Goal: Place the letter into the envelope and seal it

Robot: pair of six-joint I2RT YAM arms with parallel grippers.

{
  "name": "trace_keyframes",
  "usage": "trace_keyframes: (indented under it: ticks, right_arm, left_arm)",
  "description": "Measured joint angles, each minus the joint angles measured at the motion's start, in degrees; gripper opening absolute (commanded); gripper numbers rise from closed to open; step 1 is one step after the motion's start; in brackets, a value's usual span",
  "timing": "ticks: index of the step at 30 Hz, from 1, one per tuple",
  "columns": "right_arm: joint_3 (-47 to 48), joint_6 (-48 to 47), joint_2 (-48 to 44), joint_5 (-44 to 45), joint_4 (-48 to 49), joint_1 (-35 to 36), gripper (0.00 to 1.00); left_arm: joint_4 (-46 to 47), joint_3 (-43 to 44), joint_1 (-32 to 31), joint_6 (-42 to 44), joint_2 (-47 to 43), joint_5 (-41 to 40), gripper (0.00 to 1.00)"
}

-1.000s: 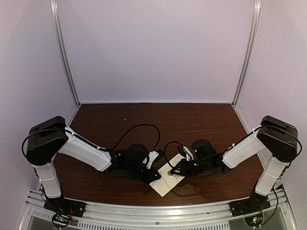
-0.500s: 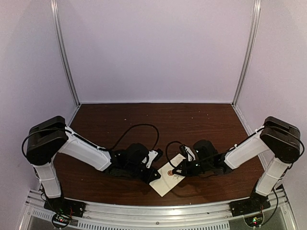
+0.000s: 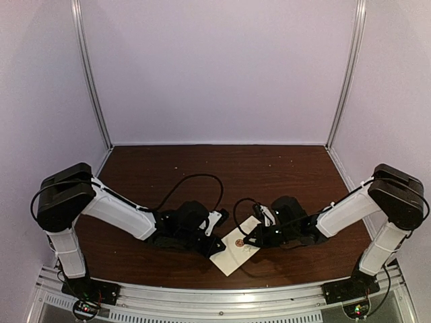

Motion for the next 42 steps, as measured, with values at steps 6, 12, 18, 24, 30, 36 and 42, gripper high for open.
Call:
trace_keyframes:
  ticks: [6, 12, 18, 24, 30, 36, 42]
  right_arm:
    - [-0.1, -0.1, -1.5, 0.8, -2.3, 0.0, 0.00]
    - [-0.2, -1.9, -7.0, 1.7, -8.1, 0.0, 0.36]
    - [4.3, -4.6, -15.1, 4.2, -15.2, -0.3, 0.88]
    - [10.9, -9.3, -21.1, 8.3, -19.4, -3.8, 1.00]
    - [13.8, -14.7, -20.6, 10.9, -20.9, -12.0, 1.00]
    - [13.4, -20.3, -19.4, 13.0, -21.2, -26.5, 1.00]
    - [5.6, -24.1, -27.6, 15.1, -16.9, -43.3, 1.00]
  left_arm:
    - [0.0, 0.0, 0.0, 0.0, 0.0, 0.0, 0.12]
    - [-2.8, 2.4, 0.2, 0.5, -0.2, -2.8, 0.37]
    - [-8.1, 7.0, 1.6, 2.5, -5.3, -7.3, 0.76]
    - [-8.4, 8.9, 6.4, 4.5, -13.7, -10.8, 0.88]
    - [-6.1, 5.6, 19.8, 6.8, -18.0, -11.3, 0.89]
    - [-2.1, -4.9, 39.9, 8.0, -25.8, -10.8, 0.92]
    - [4.7, -19.7, 56.4, 9.3, -42.8, -14.3, 0.98]
